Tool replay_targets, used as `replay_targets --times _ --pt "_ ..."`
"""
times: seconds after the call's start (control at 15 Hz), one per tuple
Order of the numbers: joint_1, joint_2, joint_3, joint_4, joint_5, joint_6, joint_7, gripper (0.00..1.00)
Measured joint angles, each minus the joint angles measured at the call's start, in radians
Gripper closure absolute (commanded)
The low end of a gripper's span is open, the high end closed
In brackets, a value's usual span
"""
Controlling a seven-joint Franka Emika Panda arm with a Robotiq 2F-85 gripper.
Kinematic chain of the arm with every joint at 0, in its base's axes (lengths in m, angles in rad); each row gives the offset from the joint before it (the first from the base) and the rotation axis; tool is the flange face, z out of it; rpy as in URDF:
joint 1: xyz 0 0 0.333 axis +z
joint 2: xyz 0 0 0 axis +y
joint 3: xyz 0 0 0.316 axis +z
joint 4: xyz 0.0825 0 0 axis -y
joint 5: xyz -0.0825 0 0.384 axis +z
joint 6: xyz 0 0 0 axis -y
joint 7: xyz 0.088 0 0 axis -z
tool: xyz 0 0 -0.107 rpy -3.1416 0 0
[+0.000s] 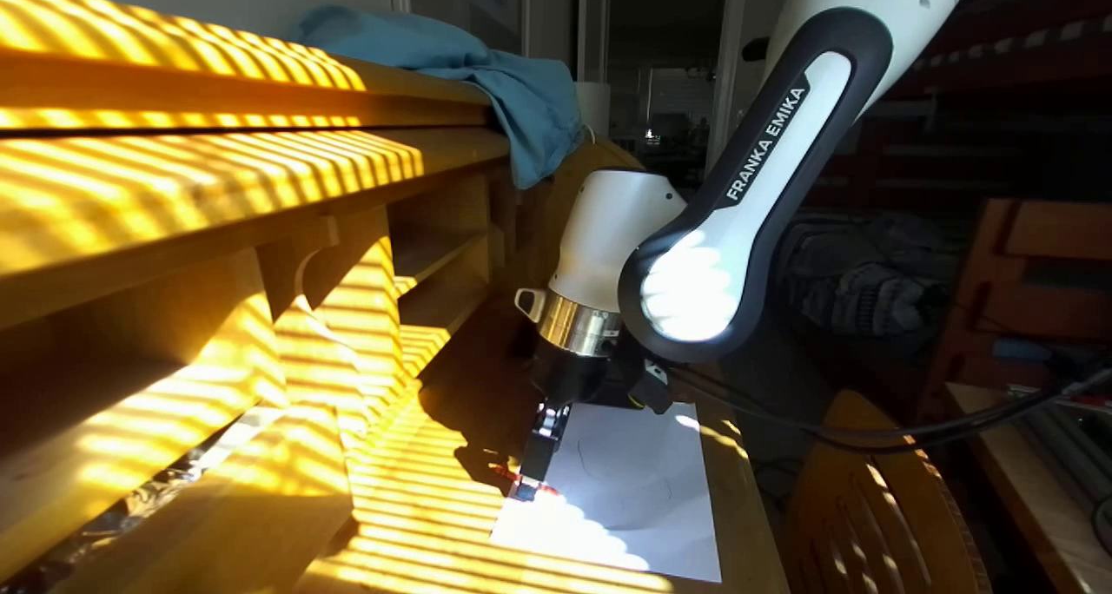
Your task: Put the red crayon on the shelf
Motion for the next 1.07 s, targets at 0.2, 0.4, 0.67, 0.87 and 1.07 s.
replay_targets --times 0.2,0.4,0.67,0.87,1.07 --pt "-0.005 0.0 0.0 0.0 -0.003 0.016 0.0 0.79" --pt "-0.008 0.001 0.002 0.0 -0.004 0.023 0.0 0.44" --pt "-0.009 0.002 0.007 0.0 -0.005 0.024 0.0 0.91" --pt "-0.009 0.002 0.007 0.0 -0.006 0.025 0.0 1.0" --pt "-0.009 0.002 0.008 0.0 -0.006 0.027 0.0 0.98"
